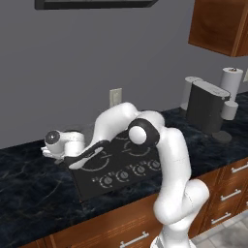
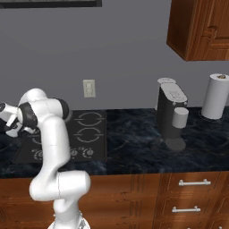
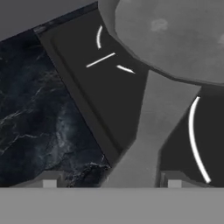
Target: Move the pot and pan from the stove into the sink.
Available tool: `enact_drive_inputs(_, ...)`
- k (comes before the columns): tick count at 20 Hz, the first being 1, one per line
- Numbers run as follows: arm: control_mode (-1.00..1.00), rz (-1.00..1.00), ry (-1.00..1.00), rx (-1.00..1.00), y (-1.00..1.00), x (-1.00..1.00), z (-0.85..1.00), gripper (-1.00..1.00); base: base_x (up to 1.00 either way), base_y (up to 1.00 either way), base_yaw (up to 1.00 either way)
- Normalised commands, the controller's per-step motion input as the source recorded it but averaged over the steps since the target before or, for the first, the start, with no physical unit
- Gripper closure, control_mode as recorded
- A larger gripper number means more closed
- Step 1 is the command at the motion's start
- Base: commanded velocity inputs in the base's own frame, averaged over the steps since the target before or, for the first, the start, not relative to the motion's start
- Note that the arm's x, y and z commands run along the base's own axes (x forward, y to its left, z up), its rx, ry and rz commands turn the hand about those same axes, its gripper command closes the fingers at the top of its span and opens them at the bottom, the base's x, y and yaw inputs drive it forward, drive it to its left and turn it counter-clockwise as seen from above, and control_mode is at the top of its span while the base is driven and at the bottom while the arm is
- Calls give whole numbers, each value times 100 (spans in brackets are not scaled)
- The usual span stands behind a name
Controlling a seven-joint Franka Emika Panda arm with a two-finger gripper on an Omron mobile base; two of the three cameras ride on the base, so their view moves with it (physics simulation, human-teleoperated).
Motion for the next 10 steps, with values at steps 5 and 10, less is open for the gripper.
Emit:
enact_drive_inputs(5, -100, -7, 0, 0, 0, 0, 33, 100, 0, 0, 0)
enact_drive_inputs(10, -100, -17, 0, 0, -8, -4, 79, 100, 0, 0, 0)
